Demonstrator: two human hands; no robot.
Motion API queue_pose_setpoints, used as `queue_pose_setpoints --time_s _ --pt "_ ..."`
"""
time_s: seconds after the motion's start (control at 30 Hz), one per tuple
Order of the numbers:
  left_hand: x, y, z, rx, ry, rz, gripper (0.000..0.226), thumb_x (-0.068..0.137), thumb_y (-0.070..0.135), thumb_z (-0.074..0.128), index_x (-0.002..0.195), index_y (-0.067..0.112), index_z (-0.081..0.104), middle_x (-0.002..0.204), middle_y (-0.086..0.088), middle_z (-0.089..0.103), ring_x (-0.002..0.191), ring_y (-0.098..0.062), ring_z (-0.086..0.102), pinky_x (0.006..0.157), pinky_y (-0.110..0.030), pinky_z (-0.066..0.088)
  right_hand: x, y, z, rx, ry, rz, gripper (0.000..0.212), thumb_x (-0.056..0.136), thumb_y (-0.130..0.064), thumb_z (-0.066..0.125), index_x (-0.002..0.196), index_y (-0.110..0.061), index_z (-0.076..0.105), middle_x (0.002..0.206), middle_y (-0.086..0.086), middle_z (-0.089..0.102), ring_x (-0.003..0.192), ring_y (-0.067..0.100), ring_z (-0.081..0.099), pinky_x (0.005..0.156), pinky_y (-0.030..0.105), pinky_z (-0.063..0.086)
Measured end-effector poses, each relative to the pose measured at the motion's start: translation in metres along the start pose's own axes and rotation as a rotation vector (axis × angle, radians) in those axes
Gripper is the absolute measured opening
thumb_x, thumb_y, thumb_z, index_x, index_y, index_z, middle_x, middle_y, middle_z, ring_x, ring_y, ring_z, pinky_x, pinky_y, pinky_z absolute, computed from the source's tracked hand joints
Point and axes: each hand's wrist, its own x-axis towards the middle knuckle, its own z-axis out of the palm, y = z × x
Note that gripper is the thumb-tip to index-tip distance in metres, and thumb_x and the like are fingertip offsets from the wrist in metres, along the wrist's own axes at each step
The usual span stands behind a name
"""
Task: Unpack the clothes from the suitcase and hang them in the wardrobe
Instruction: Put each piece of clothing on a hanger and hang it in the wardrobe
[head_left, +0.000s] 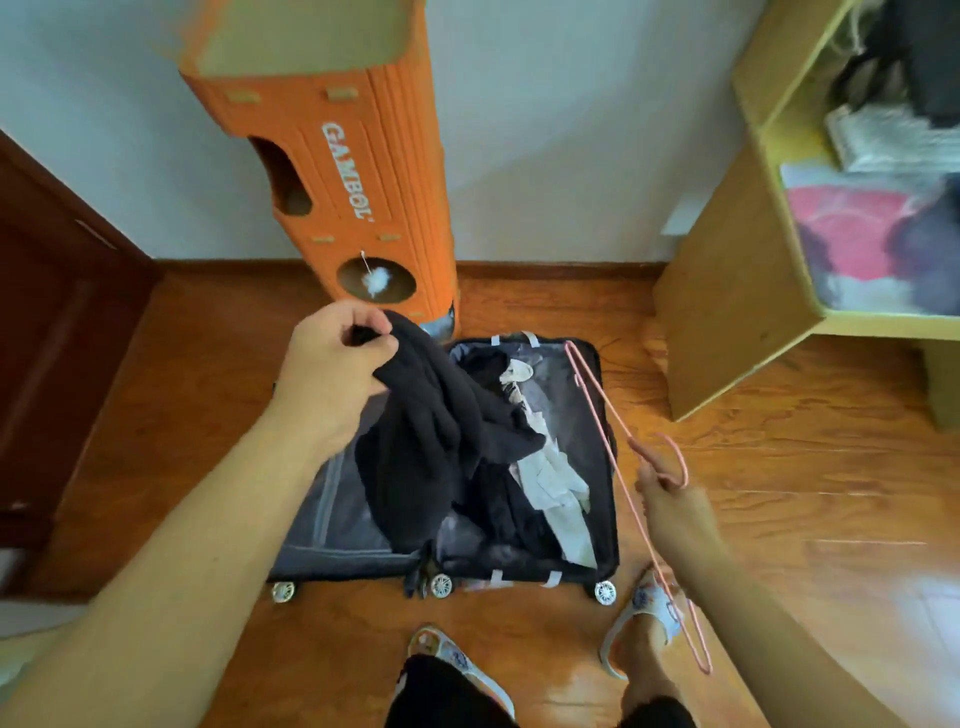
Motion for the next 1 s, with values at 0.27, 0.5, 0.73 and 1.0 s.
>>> queue_pose_setpoints --time_s 0.27,0.5,0.73,1.0 --pt "-0.086 0.167 -0.011 0.001 -0.082 0.006 0.025 0.095 -0.012 0.054 0.097 0.009 0.067 0.111 -0.017 0.068 0.105 -0.029 0.069 0.071 -0.037 0.063 -0.086 -0.175 -0.008 0.017 -0.311 -0.472 0.071 0.069 -0.053 0.082 0.133 -0.041 0.055 0.119 -0.006 0.059 0.104 0.005 0.06 0.086 0.019 0.045" --pt "-0.15 0.212 -0.047 0.489 0.032 0.231 0.039 0.094 -0.011 0.048 0.086 0.019 0.072 0.097 -0.002 0.068 0.091 -0.019 0.059 0.08 -0.025 0.047 -0.091 -0.256 -0.029 -0.302 -0.421 -0.711 0.012 0.092 -0.021 0.069 0.081 -0.026 0.065 0.063 -0.011 0.053 0.067 0.014 0.052 0.061 0.027 0.037" --pt "-0.168 0.165 -0.104 1.126 0.45 0.294 0.043 0.093 -0.007 0.046 0.085 0.027 0.071 0.112 -0.009 0.065 0.096 -0.032 0.061 0.079 -0.038 0.05 -0.111 -0.341 -0.082 -0.294 -0.358 -0.798 0.024 0.096 -0.023 0.059 0.082 -0.005 0.065 0.076 0.005 0.055 0.07 0.019 0.048 0.063 0.031 0.034" --pt "-0.182 0.113 -0.035 0.988 0.486 0.254 0.054 0.093 0.048 0.066 0.136 0.021 0.05 0.133 0.001 0.043 0.101 -0.027 0.063 0.079 -0.044 0.054 -0.127 -0.375 -0.107 -0.196 -0.425 -0.842 0.021 0.099 -0.02 0.047 0.08 -0.012 0.051 0.075 0.003 0.043 0.067 0.016 0.038 0.068 0.034 0.033"
